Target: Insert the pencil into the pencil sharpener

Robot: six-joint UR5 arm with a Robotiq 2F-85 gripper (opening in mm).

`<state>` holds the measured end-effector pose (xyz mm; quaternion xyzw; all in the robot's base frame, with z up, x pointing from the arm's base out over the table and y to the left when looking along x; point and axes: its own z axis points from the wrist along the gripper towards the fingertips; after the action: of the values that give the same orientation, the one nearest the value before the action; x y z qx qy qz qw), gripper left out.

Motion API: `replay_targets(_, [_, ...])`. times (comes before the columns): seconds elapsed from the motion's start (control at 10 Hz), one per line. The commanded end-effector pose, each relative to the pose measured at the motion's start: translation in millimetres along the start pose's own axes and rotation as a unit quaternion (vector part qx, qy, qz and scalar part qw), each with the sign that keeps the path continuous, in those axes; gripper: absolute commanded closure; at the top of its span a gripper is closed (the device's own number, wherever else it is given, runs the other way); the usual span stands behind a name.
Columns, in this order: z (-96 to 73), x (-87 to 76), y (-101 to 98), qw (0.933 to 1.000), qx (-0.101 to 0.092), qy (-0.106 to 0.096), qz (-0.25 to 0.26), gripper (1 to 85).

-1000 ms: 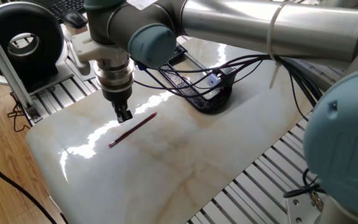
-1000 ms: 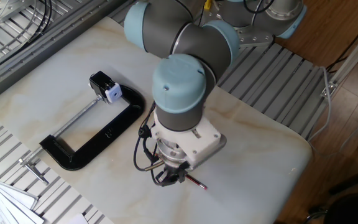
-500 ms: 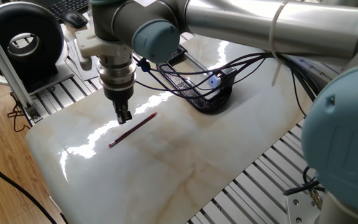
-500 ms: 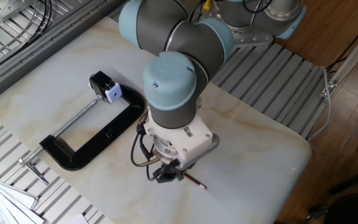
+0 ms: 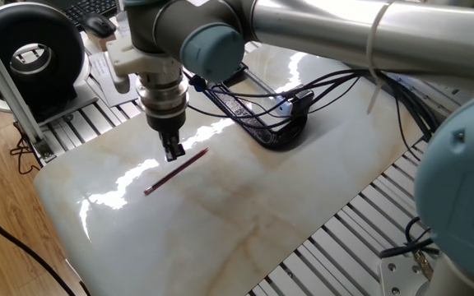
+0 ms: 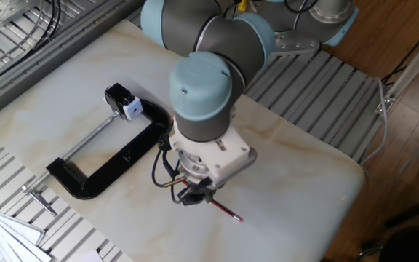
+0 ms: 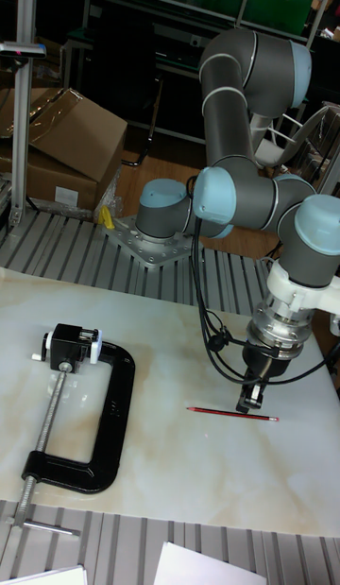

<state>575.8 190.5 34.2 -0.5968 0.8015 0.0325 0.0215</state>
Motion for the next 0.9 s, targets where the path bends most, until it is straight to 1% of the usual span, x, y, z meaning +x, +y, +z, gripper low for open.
replay_targets(0.0, [3.1,0.1,-2.3,0.9998,-0.007,-0.015,0.011,83.3])
replay_targets(0.1, [5.5,3.6,-4.4,1.0000,0.001,0.001,0.008,18.3])
replay_targets(0.2, [8.0,5.9,-2.2,0.9998,0.002,0.014,0.012,0.7])
replay_targets(0.4, [4.0,8.3,6.4,0.9996,-0.006,0.019,0.019,0.7])
replay_targets(0.5, [3.7,5.4,3.8,0.9999,-0.001,0.012,0.002,0.7])
replay_targets(0.6, [6.9,-0.7,-2.6,0.9997,0.006,0.000,-0.023,1.7])
replay_targets(0.8, [15.9,-14.5,-3.3,0.9984,0.003,-0.022,-0.051,5.0])
